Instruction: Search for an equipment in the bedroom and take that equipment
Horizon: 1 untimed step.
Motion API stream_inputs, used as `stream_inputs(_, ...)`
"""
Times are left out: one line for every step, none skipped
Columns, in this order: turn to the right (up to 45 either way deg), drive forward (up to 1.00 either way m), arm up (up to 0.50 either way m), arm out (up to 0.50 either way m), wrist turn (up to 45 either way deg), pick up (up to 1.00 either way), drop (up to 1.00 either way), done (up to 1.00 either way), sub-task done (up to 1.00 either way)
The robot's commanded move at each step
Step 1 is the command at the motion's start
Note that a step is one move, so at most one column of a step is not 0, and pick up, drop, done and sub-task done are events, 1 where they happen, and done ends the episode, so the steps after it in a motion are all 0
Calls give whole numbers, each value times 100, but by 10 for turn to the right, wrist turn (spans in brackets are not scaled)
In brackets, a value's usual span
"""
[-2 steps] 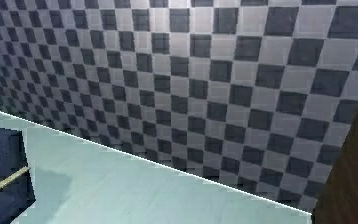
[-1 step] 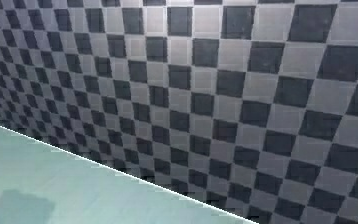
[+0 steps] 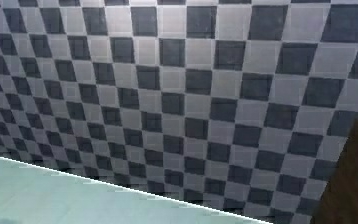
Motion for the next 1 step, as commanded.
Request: stream_inputs(0, 55, 0, 0, 0, 0, 0, 0, 0)
